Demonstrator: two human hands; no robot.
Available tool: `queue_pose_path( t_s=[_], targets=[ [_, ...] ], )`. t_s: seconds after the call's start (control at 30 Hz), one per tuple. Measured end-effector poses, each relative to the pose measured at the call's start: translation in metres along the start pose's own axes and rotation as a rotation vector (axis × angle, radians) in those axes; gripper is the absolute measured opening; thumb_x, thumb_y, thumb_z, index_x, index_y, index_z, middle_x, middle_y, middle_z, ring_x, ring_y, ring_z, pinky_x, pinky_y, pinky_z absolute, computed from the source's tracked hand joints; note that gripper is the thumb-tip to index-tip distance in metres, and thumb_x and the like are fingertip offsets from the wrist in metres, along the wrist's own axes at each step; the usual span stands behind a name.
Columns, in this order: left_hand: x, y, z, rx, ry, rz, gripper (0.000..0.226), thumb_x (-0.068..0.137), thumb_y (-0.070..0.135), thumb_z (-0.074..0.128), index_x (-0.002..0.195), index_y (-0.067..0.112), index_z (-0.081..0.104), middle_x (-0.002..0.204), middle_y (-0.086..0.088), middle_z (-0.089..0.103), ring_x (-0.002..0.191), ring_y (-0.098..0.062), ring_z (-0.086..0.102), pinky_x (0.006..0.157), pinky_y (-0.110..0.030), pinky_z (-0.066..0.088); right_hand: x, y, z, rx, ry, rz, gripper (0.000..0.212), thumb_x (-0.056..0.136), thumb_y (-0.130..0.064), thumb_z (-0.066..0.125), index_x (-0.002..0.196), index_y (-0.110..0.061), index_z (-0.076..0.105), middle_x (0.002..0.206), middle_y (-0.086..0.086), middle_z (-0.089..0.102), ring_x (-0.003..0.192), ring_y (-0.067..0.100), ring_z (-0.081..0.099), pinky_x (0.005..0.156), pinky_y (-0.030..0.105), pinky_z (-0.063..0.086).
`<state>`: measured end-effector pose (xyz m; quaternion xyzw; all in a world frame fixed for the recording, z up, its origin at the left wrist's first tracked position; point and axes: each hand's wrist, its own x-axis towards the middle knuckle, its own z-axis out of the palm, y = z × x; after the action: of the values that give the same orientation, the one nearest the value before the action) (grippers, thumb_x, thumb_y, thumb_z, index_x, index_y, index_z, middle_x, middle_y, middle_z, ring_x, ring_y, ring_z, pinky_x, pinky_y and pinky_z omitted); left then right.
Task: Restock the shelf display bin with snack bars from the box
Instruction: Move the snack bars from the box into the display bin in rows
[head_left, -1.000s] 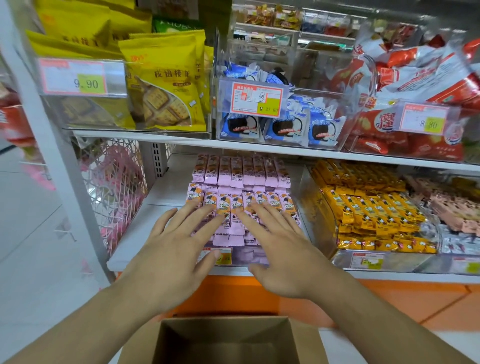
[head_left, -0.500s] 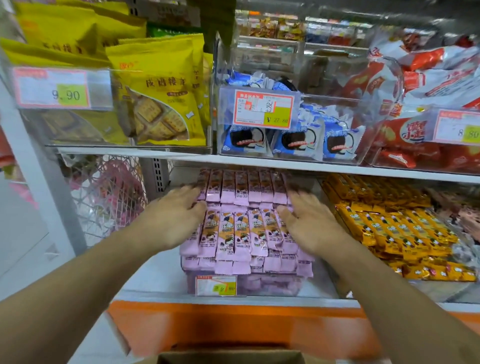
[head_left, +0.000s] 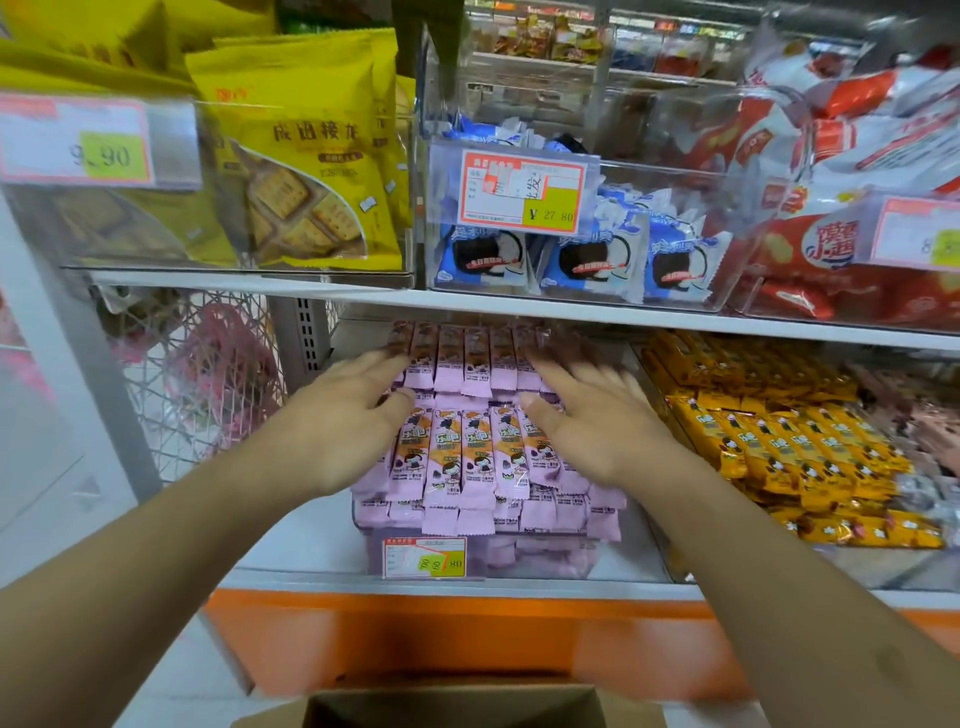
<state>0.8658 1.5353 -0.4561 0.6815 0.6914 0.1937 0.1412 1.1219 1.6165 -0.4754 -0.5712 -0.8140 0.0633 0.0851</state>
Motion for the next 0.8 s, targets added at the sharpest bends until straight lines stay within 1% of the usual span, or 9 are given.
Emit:
queue_pose_path(
  t_s=[0.1,0.23,0.3,0.4,0.5,0.57,0.63,0.8],
  targets=[
    [0.002,0.003,-0.002,0.019,-0.010,-0.009,0.055,0.109,0.044,0.034,0.163,0.031,0.029,0.172,0.011,0.017,0.158,-0.010,0.012,0.127,-0.031,0.009,0.004,-0.005,0.003,-0.019,-0.021,-0.029,0.065,0.104,-0.069,0.017,0.164,-0.045,0.014,0.174,-0.015,0.013,0.160,0.015,0.005,0.130,0.047,0.001],
    [0.004,0.011,-0.005,0.075,-0.018,-0.004,0.055,0.110,0.044,0.033,0.162,0.029,0.030,0.171,0.007,0.020,0.158,-0.011,0.013,0.129,-0.035,0.011,0.000,-0.006,0.001,-0.023,0.022,-0.043,0.064,0.103,-0.069,0.023,0.162,-0.044,0.019,0.171,-0.016,0.021,0.157,0.018,0.014,0.129,0.047,0.006],
    [0.005,0.015,-0.005,0.108,-0.031,0.016,0.054,0.110,0.044,0.033,0.161,0.030,0.031,0.169,0.007,0.026,0.157,-0.012,0.016,0.127,-0.037,0.012,-0.001,-0.006,0.001,-0.013,0.029,-0.052,0.063,0.103,-0.068,0.026,0.162,-0.047,0.017,0.171,-0.017,0.018,0.158,0.018,0.011,0.129,0.046,0.005],
    [0.009,0.023,-0.003,0.209,-0.047,0.122,0.052,0.109,0.046,0.028,0.160,0.036,0.029,0.165,0.014,0.031,0.153,-0.012,0.020,0.125,-0.042,0.013,-0.001,-0.010,0.003,-0.016,0.019,-0.082,0.061,0.104,-0.066,0.027,0.161,-0.050,0.014,0.172,-0.018,0.014,0.158,0.016,0.006,0.129,0.046,0.006],
    [0.019,0.029,0.001,0.313,-0.127,0.164,0.055,0.108,0.051,0.022,0.162,0.040,0.022,0.169,0.016,0.023,0.155,-0.012,0.018,0.126,-0.042,0.010,0.002,-0.011,0.007,-0.020,0.020,-0.104,0.060,0.104,-0.065,0.027,0.161,-0.050,0.013,0.170,-0.019,0.016,0.158,0.015,0.006,0.128,0.046,0.009],
    [0.025,0.032,0.004,0.364,-0.199,0.148,0.057,0.107,0.056,0.019,0.163,0.041,0.015,0.172,0.014,0.013,0.158,-0.015,0.012,0.128,-0.042,0.007,0.003,-0.010,0.008,-0.024,0.018,-0.101,0.060,0.104,-0.065,0.026,0.161,-0.049,0.013,0.170,-0.018,0.017,0.157,0.016,0.008,0.128,0.046,0.010],
    [0.029,0.034,0.004,0.374,-0.236,0.124,0.059,0.107,0.057,0.018,0.164,0.041,0.012,0.173,0.011,0.007,0.160,-0.017,0.008,0.128,-0.043,0.004,0.004,-0.009,0.009,-0.030,0.018,-0.098,0.061,0.104,-0.065,0.026,0.161,-0.048,0.014,0.170,-0.018,0.016,0.158,0.016,0.007,0.128,0.046,0.009],
    [0.029,0.036,0.006,0.356,-0.222,0.123,0.060,0.107,0.057,0.020,0.164,0.041,0.012,0.173,0.009,0.009,0.160,-0.018,0.009,0.128,-0.041,0.006,0.004,-0.008,0.010,-0.008,0.023,-0.103,0.061,0.104,-0.065,0.027,0.161,-0.049,0.013,0.172,-0.019,0.012,0.159,0.016,0.002,0.129,0.046,0.006]
  ],
)
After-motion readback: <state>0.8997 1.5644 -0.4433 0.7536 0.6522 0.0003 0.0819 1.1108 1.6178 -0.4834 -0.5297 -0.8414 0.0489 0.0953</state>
